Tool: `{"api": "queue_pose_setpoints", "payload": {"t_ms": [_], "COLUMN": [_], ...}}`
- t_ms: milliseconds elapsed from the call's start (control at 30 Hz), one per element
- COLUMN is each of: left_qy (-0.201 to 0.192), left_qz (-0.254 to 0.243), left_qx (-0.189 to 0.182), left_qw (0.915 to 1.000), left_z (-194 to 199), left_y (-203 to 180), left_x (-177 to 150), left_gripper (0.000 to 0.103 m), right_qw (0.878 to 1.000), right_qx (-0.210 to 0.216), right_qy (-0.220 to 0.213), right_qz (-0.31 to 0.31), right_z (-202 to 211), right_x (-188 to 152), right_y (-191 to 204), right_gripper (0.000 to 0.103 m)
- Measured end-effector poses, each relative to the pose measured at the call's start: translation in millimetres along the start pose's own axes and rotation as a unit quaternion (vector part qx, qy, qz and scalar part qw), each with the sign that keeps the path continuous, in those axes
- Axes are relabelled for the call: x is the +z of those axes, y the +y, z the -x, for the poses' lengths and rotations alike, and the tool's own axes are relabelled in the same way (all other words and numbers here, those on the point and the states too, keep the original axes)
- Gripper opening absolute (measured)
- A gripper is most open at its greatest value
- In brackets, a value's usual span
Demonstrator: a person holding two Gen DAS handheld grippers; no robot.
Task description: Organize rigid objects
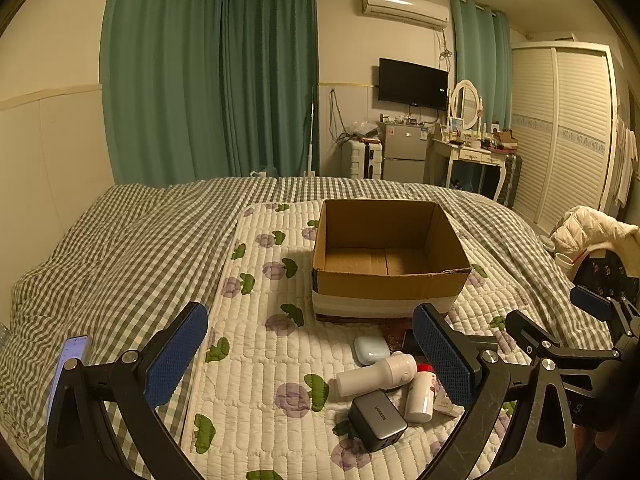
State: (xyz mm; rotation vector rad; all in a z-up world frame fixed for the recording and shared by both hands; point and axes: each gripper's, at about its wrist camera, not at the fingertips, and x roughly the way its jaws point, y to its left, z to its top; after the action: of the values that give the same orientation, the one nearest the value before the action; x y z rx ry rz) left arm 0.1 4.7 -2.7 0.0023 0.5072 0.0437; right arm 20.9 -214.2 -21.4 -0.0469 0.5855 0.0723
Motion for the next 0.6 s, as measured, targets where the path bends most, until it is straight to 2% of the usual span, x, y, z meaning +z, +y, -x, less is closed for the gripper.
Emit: {"api": "queue_pose_setpoints", "payload": {"t_ms": [600], "left_qy": [0.000], "left_qz": [0.000], "left_qx": [0.000], "left_qw": [1.0000], "left_z": [-0.7], "left_y": [0.0], "left_x": [0.2], "left_gripper": [0.102], "right_qw": [1.000], "right_qx": [-0.001], "right_qy": [0.000], "right_qz": [0.001], "right_z": [0.2], "right_x": [-0.1], "right_y": [1.4], "right_gripper": [0.103]}}
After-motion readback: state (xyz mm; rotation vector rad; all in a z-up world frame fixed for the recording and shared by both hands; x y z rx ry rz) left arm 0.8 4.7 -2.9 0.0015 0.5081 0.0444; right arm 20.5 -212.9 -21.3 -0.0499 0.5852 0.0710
